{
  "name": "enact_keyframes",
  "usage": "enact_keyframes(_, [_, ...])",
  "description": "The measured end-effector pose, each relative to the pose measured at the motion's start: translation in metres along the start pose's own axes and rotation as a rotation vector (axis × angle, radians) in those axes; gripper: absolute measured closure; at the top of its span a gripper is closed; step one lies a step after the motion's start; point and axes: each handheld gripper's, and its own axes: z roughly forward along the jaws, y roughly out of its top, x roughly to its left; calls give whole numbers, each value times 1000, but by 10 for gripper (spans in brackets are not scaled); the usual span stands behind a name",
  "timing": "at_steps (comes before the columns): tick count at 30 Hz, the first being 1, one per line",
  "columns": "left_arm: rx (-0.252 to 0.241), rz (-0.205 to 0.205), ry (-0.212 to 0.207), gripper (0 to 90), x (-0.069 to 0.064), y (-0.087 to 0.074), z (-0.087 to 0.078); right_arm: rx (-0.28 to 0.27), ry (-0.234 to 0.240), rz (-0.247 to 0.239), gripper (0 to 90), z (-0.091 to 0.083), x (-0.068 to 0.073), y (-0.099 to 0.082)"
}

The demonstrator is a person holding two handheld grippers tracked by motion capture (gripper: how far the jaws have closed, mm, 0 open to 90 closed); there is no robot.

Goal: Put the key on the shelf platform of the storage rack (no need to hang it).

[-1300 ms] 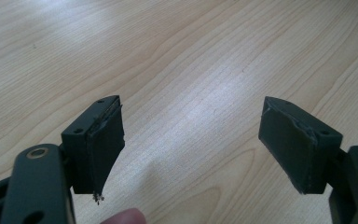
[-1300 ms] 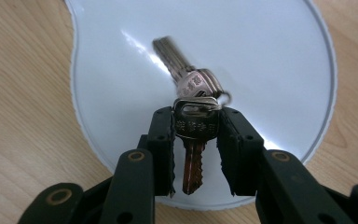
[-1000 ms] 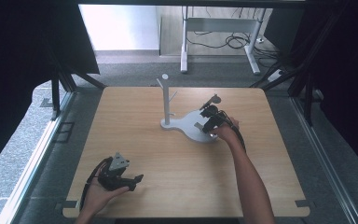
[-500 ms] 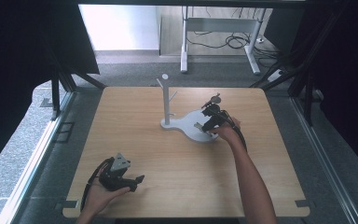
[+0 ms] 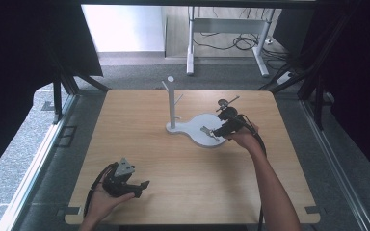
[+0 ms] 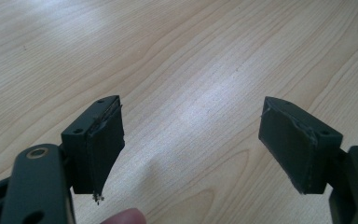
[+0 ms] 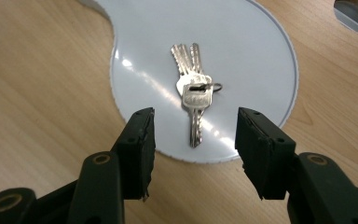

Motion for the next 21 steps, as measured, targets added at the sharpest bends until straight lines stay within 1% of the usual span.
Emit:
enact_keyframes(3, [-1, 3, 1, 224, 0, 0, -1, -15, 11, -35, 483, -8, 4, -9])
enact_keyframes(4, [-2, 5, 1, 224, 0, 0, -1, -24, 21, -39, 483, -12, 6, -13])
enact_keyframes(7, [-6, 4, 5, 224, 0, 1, -3, -38, 33, -68, 484, -21, 12, -25])
enact_keyframes(12, [-7, 5, 10, 224, 0, 1, -3, -82, 50, -94, 486, -35, 20, -48])
enact_keyframes(13, [-6, 5, 12, 224, -1, 1, -3, -93, 58, -85, 487, -38, 23, -55])
enact_keyframes(17, [-4, 9, 14, 224, -2, 2, -2, -102, 62, -93, 486, -43, 29, -77])
enact_keyframes(21, [1, 7, 15, 224, -2, 1, -1, -126, 80, -84, 486, -45, 33, -99])
